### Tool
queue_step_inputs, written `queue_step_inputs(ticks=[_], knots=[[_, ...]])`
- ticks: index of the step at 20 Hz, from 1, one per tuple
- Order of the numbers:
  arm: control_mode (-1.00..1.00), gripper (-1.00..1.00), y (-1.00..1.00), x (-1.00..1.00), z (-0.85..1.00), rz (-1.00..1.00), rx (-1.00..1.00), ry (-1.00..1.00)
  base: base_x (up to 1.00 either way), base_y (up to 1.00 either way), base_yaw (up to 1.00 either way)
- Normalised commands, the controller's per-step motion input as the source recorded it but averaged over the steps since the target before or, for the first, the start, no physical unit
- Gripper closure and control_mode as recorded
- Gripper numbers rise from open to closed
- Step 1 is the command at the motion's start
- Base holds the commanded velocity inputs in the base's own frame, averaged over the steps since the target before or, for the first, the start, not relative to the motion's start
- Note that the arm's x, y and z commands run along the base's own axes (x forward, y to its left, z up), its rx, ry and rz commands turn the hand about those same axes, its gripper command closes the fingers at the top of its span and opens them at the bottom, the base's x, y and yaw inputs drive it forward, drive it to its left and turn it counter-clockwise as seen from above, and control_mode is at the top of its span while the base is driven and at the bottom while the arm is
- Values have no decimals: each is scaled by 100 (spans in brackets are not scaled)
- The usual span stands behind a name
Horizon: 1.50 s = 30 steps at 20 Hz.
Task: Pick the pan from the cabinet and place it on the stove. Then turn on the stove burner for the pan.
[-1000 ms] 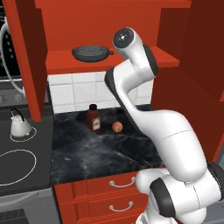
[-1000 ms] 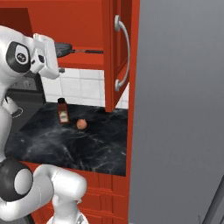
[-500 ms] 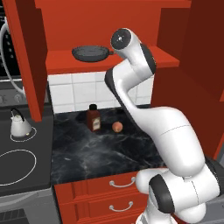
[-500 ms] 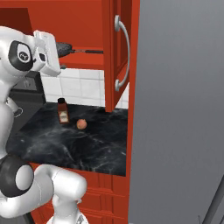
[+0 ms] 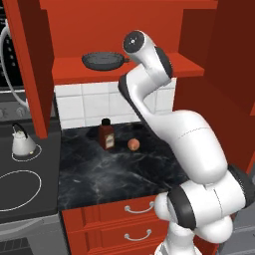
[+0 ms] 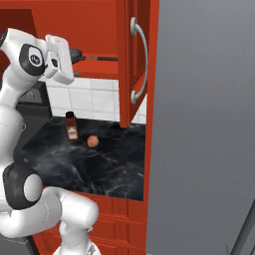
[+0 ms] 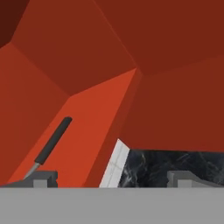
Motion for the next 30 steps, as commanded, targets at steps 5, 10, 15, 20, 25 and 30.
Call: queue_step_inputs(ticks=[5,10,15,20,25,30], knots=[[-100,-100,2,50,0,-3,0,3,0,0,0],[-100,-100,8,44,0,-5,0,0,0,0,0],[-100,-100,5,39,0,-7,0,0,0,0,0],[-100,-100,6,38,0,-8,0,1,0,0,0],[-100,-100,8,38,-1,-7,0,2,0,0,0],[-100,-100,3,38,-5,-4,0,2,0,0,0]])
